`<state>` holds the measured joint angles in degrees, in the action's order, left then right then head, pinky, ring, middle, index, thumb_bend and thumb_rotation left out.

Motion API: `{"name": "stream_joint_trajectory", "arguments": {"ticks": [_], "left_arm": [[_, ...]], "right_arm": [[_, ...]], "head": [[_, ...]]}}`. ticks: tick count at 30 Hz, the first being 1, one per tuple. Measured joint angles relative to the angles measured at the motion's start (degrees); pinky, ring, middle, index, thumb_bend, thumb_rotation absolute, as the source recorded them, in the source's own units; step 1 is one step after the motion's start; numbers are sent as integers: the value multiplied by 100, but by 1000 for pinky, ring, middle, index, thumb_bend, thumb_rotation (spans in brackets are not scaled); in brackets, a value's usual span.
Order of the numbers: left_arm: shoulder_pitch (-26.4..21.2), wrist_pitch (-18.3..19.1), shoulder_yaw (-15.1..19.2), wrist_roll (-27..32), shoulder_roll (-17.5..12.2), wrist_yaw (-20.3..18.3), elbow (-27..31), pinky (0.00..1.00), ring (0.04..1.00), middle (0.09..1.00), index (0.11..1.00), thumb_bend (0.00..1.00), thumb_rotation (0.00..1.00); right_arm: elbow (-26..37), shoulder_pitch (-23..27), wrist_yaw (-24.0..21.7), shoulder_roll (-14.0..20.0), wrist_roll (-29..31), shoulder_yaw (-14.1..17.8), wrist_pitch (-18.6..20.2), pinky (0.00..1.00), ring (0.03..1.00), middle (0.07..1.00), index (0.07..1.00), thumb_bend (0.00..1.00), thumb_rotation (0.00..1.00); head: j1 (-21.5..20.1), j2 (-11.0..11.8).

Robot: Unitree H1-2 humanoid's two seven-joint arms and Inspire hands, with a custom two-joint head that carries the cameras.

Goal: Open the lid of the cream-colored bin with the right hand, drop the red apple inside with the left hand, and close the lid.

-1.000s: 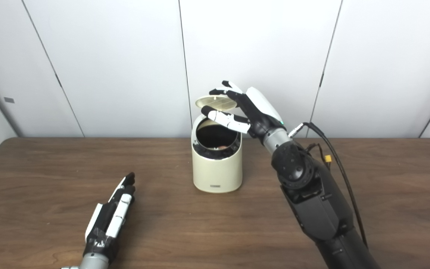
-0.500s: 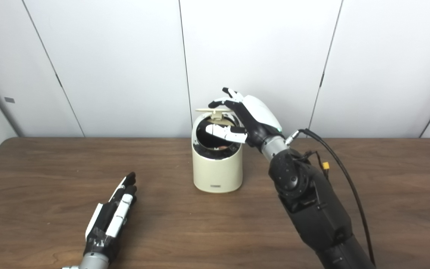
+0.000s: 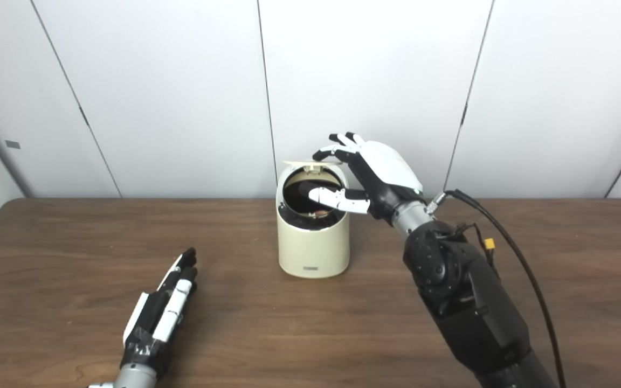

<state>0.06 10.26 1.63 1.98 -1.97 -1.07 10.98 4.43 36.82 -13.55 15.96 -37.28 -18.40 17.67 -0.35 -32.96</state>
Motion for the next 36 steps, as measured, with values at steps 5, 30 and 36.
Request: {"name": "stream_joint_trajectory", "arguments": {"ticks": [5,30,36], "left_arm": [[-2,13,0,-6,3,10,1,1000,998,984,1000,626,768],[3,90,-10,-29,70,79,98,984,967,963,1000,606,844],[3,90,-7,-28,79,88,108,988,968,960,1000,609,830]], "right_arm": [[168,-47,-212,6,-201,-46,17,940,1000,962,773,471,764],[387,-460,-454,102,-946,-388,-305,992,1000,960,759,506,719],[447,-530,-452,127,-1112,-385,-450,1000,1000,957,756,509,698]], "head": [[9,-27],[79,-150],[97,-176]]}}
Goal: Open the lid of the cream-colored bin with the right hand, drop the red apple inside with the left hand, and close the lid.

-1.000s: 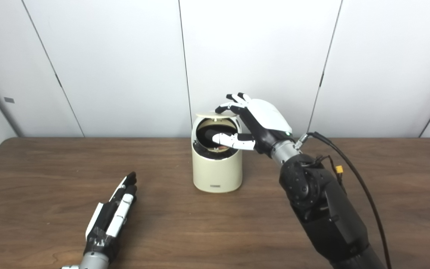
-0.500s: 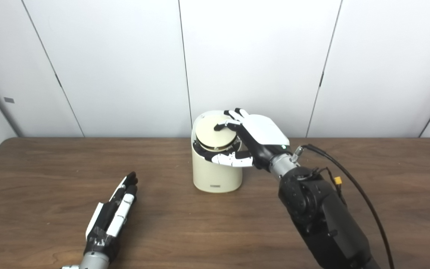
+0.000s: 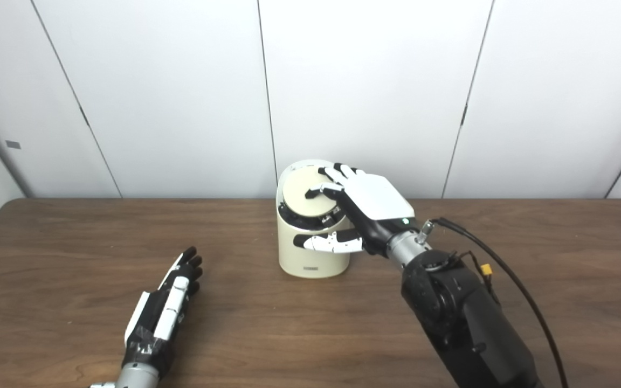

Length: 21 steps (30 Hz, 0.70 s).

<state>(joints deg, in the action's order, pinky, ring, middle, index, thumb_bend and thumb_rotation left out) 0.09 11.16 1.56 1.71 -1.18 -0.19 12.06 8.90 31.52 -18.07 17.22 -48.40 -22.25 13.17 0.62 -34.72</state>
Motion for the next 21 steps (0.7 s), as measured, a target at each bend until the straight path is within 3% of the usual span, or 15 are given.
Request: {"name": "stream_joint_trajectory", "arguments": {"ticks": [8,14,21], "left_arm": [[0,0,7,4,5,6,5,963,959,957,998,610,808],[-1,10,6,16,47,10,63,966,963,960,1000,614,817],[-1,25,7,14,56,14,67,968,959,958,1000,621,814]], "right_arm": [[99,-76,-46,40,-129,1,-75,1000,1000,954,765,524,714],[125,-88,-101,145,-228,3,-233,979,1000,951,767,516,668],[123,-115,-138,143,-368,-18,-250,999,1000,967,773,539,736]], "head": [[-17,-53],[-9,-97],[0,-132]]}}
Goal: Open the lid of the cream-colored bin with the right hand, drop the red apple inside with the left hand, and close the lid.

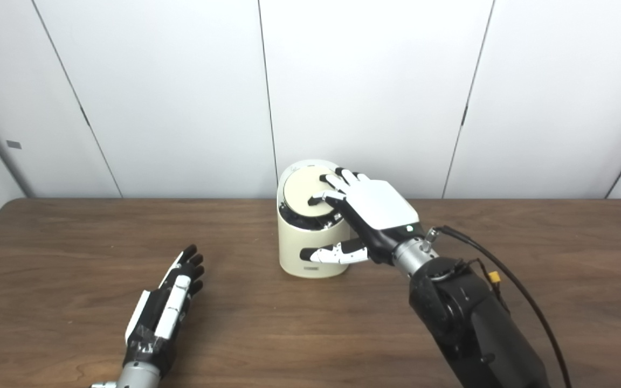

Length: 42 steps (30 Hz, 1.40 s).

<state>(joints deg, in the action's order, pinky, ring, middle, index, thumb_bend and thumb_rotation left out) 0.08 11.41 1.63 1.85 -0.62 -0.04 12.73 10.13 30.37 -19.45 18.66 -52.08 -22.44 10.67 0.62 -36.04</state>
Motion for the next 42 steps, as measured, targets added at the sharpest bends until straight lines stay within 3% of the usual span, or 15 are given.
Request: {"name": "stream_joint_trajectory", "arguments": {"ticks": [8,19,30,34,42], "left_arm": [[0,88,-7,-9,8,7,22,963,957,958,998,626,813],[0,97,-1,7,47,40,90,970,951,954,993,618,826],[-4,94,6,23,17,48,99,948,945,953,982,603,824],[-2,90,7,31,16,46,100,933,943,953,975,599,827],[12,90,44,31,-12,49,199,929,938,949,964,579,845]], "right_arm": [[-9,83,-56,6,-351,-134,-51,1000,1000,981,726,536,715],[-67,65,-31,-19,-307,-95,-153,1000,1000,976,787,545,742],[567,-283,-392,-184,252,441,165,1000,1000,976,847,506,718],[719,-406,-316,-231,359,673,233,1000,1000,974,861,493,698],[780,-1065,97,-464,900,1270,258,874,984,963,905,477,707]], "head": [[18,-44],[18,-26],[-18,35],[-9,44],[9,53]]}}
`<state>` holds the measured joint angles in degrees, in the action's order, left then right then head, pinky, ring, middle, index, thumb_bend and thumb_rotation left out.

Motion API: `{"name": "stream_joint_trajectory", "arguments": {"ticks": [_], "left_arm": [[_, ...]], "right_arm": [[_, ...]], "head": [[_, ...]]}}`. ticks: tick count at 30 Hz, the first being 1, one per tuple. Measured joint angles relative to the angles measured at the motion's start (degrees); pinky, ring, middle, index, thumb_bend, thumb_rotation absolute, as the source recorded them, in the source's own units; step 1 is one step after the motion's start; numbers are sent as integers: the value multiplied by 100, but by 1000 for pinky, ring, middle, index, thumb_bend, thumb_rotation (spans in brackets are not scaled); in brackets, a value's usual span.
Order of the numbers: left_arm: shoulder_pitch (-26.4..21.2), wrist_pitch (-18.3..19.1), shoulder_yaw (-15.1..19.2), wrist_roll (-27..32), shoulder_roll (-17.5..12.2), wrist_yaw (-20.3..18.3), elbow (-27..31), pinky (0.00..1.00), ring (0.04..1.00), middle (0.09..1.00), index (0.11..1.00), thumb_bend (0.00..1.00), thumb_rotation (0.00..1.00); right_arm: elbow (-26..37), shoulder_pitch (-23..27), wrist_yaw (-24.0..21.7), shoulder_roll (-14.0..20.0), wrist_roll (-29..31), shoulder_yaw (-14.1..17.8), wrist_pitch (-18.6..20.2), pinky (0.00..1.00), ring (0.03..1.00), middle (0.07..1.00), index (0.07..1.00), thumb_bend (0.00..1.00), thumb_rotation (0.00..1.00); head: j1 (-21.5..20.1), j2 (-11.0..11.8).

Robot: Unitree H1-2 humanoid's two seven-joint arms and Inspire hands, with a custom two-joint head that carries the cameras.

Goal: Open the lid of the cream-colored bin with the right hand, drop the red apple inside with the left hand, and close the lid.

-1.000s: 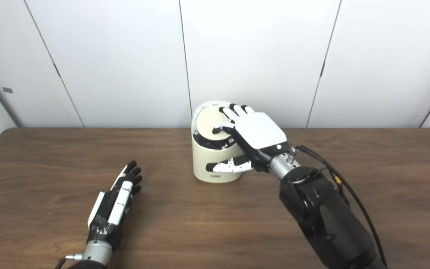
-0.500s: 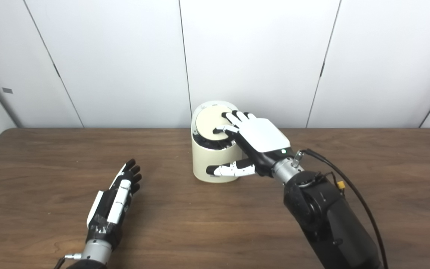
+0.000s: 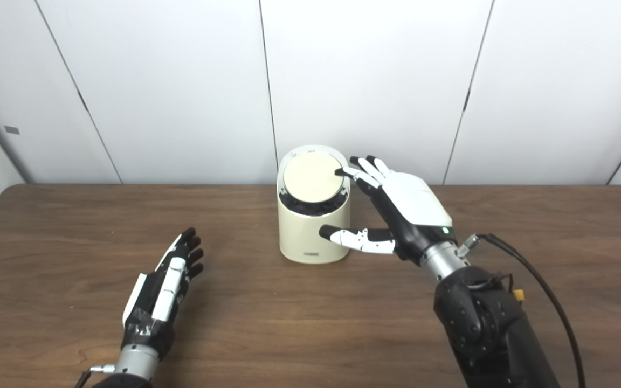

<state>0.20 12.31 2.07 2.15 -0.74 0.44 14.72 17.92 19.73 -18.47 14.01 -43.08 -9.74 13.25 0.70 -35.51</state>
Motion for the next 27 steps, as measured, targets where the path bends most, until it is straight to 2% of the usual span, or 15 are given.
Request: {"name": "stream_joint_trajectory", "arguments": {"ticks": [4,11,14,17,20,27], "left_arm": [[99,-40,32,7,-52,-19,16,923,932,945,965,568,800],[627,-553,127,29,-191,-118,5,931,925,938,962,524,822],[789,-877,162,-2,-286,-145,-71,928,925,936,961,530,861],[886,-1271,148,-28,-364,-172,-253,923,917,936,962,527,833],[951,-1450,129,-56,-358,-170,-313,927,922,942,965,532,842],[1011,-1832,182,-134,-353,-133,-467,907,913,932,952,527,843]], "right_arm": [[-6,-456,196,-137,545,435,95,882,959,950,916,455,762],[-355,-1153,720,-373,1667,1161,93,859,915,936,900,443,933],[-476,-1412,938,-523,1997,1250,87,817,897,931,904,490,991],[-497,-1609,1022,-691,2387,1259,42,859,913,928,908,531,1000],[-535,-1774,1104,-871,2859,1328,-74,876,933,943,920,517,1000],[-840,-2082,1381,-1124,3641,1388,-851,983,986,972,998,539,1000]], "head": [[-17,9],[-44,44],[-61,53],[-114,79],[-97,79],[-149,70]]}}
